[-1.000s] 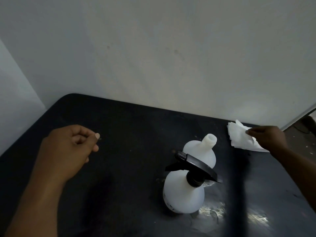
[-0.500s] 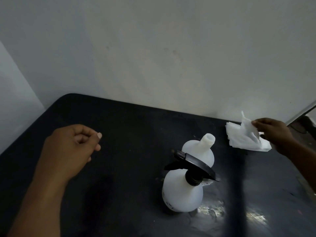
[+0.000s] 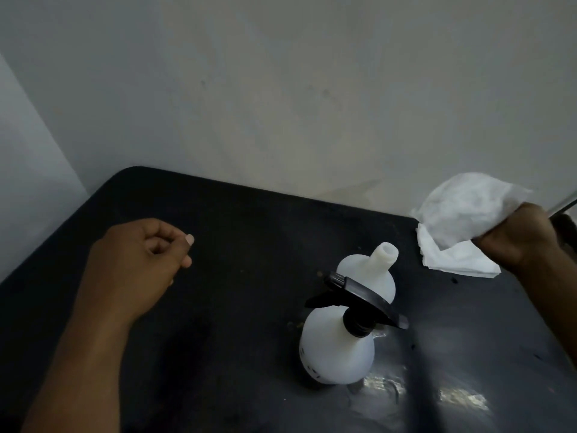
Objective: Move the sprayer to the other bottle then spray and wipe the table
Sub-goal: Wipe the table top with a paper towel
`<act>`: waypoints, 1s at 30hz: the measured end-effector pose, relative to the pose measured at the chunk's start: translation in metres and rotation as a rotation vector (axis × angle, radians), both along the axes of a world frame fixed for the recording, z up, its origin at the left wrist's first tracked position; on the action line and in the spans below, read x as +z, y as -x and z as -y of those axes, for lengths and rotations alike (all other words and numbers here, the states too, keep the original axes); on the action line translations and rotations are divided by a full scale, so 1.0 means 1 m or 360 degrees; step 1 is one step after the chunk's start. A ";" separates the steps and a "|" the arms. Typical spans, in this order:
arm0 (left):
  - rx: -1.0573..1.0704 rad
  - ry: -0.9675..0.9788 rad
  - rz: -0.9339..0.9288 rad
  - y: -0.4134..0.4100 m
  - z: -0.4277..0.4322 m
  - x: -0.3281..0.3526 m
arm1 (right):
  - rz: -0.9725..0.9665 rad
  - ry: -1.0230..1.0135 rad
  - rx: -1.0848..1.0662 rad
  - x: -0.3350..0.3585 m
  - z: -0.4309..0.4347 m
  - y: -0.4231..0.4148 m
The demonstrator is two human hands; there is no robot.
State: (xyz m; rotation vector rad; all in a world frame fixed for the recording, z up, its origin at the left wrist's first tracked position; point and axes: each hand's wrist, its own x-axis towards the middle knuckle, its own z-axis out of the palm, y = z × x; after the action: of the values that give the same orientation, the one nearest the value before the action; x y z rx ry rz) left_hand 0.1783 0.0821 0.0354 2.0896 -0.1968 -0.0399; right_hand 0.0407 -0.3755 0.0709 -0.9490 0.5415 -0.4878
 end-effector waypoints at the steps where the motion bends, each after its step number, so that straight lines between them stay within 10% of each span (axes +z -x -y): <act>1: 0.0005 0.0000 -0.0002 0.000 -0.001 0.000 | 0.0012 0.0004 0.0035 0.003 -0.007 -0.002; 13: 0.0085 0.0084 0.0001 -0.002 -0.010 0.004 | -0.0169 -0.0177 0.0391 0.037 -0.031 -0.013; 20: 0.0163 0.0133 0.0020 -0.002 -0.017 0.007 | -0.0300 0.0415 0.0534 0.090 -0.085 -0.058; 30: 0.0257 0.0236 0.0012 -0.005 -0.039 0.012 | -0.1113 0.3036 0.1298 0.068 -0.217 -0.156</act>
State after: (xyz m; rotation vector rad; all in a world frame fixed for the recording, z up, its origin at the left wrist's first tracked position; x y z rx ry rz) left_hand 0.1831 0.1207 0.0474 1.9515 -0.0340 0.0775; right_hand 0.1965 -0.1584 0.1386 -3.0531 0.0792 0.3003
